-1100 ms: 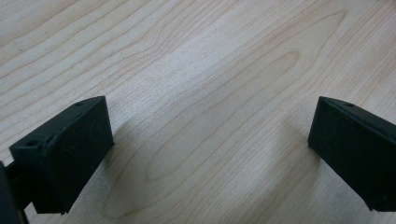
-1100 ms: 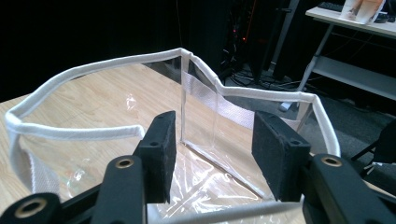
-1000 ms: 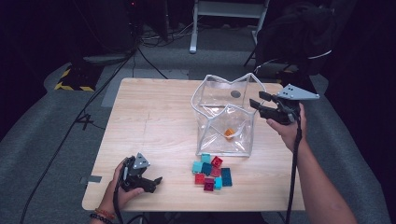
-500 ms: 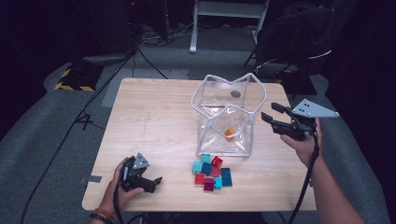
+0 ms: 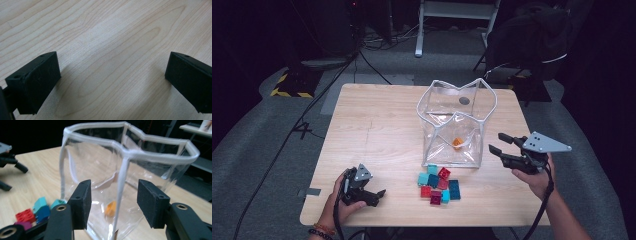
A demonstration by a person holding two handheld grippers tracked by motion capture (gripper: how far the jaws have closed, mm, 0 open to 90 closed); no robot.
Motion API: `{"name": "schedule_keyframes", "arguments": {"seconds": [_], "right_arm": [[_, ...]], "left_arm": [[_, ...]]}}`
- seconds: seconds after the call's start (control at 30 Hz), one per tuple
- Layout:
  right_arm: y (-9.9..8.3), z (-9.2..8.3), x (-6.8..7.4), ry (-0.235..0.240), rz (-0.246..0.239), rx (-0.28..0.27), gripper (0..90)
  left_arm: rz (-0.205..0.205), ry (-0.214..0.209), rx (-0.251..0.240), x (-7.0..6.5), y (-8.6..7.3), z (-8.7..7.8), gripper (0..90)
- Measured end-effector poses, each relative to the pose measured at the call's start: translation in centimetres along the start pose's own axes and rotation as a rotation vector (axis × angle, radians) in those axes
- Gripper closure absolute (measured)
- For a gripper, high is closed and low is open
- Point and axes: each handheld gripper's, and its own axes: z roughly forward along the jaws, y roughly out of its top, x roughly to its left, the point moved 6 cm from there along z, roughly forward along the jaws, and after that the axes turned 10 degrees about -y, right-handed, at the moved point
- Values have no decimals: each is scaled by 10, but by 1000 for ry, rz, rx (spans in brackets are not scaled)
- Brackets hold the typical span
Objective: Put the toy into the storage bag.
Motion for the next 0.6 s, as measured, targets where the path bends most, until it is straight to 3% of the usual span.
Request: {"name": "schedule_keyframes", "arguments": {"seconds": [0.33, 0.6], "right_arm": [[-41, 4, 22, 62, 27, 65, 454], [-68, 12, 42, 120, 18, 125, 446]], "left_arm": [[-1, 0, 0, 0, 0, 0, 2], [0, 0, 0, 0, 0, 0, 2]]}}
